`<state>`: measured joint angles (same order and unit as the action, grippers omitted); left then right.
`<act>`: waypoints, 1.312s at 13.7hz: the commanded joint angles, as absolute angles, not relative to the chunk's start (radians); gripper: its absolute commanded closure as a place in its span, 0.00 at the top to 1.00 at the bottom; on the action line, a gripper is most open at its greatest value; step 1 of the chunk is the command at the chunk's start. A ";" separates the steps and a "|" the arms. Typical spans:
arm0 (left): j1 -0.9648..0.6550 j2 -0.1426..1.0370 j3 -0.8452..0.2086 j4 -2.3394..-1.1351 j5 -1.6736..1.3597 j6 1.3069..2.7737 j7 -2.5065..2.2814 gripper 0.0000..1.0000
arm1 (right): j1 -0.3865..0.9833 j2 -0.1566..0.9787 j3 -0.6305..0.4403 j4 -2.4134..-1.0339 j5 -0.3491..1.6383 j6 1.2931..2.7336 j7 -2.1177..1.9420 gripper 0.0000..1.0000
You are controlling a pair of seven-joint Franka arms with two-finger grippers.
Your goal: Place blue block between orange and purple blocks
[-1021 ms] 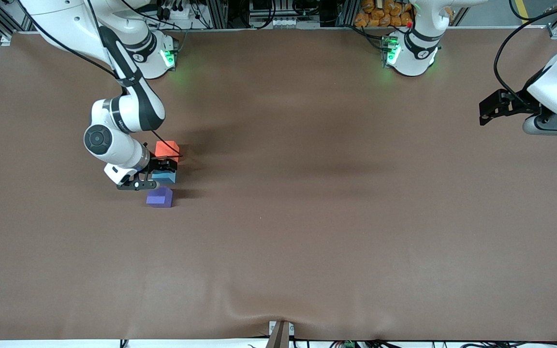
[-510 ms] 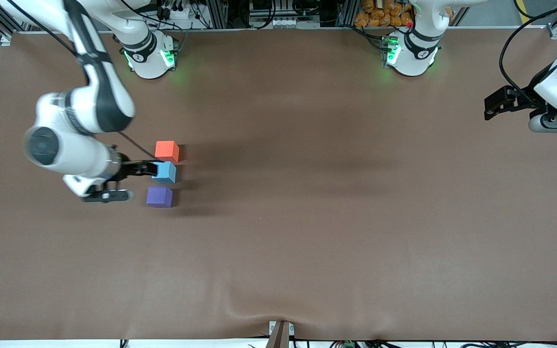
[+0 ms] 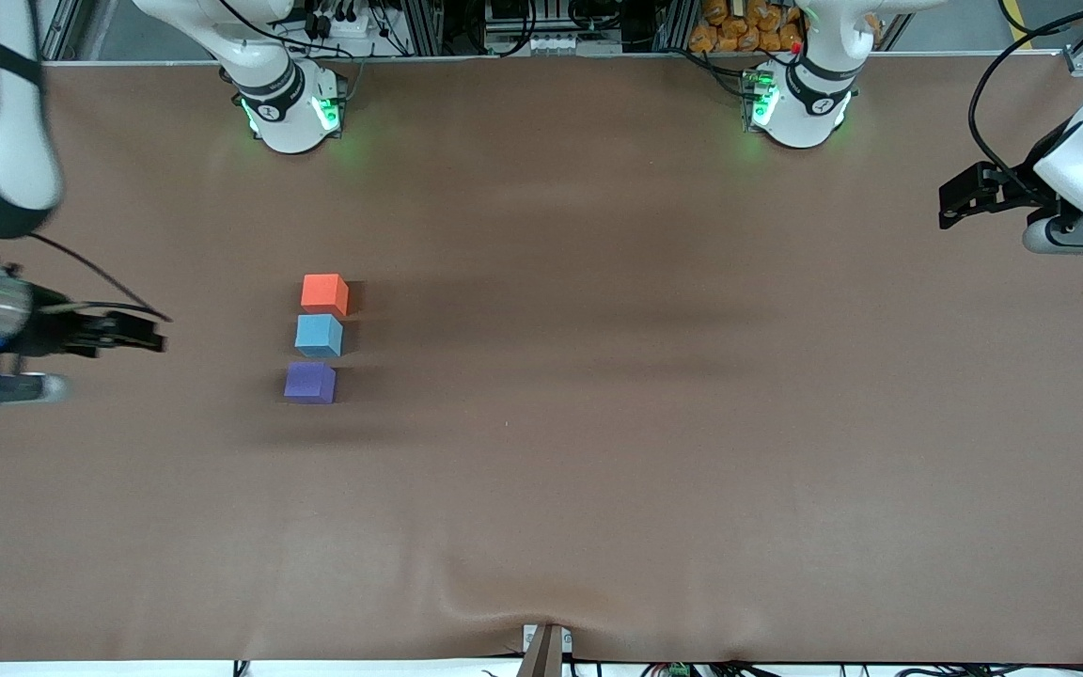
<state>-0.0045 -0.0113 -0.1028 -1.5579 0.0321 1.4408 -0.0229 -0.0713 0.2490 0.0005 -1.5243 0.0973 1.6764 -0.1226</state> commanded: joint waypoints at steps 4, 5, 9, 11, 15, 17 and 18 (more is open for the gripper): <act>0.000 -0.015 -0.107 -1.552 0.034 1.414 -0.018 1.00 | -0.038 0.171 0.026 -1.402 0.069 1.542 -0.094 1.00; -0.002 -0.017 -0.109 -1.552 0.034 1.411 -0.020 1.00 | -0.038 0.138 0.028 -1.405 0.049 1.530 -0.069 1.00; 0.000 -0.015 -0.109 -1.551 0.034 1.410 -0.018 1.00 | -0.011 -0.029 0.031 -1.518 -0.030 1.497 -0.044 1.00; 0.002 -0.015 -0.107 -1.551 0.034 1.410 -0.018 1.00 | 0.006 -0.067 0.031 -1.566 -0.075 1.499 -0.052 1.00; 0.003 -0.014 -0.107 -1.551 0.034 1.410 -0.018 1.00 | -0.003 -0.057 0.025 -1.546 -0.072 1.505 -0.057 1.00; 0.002 -0.014 -0.107 -1.551 0.035 1.410 -0.018 1.00 | -0.006 -0.051 0.023 -1.534 -0.072 1.503 -0.058 1.00; 0.002 -0.014 -0.107 -1.551 0.035 1.410 -0.018 1.00 | -0.006 -0.051 0.023 -1.534 -0.074 1.502 -0.060 1.00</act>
<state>-0.0038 -0.0112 -0.1029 -1.5584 0.0321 1.4266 -0.0229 -0.0048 -0.0431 0.0226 -1.5340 -0.0525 1.4992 -0.0677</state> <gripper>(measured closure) 0.000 0.000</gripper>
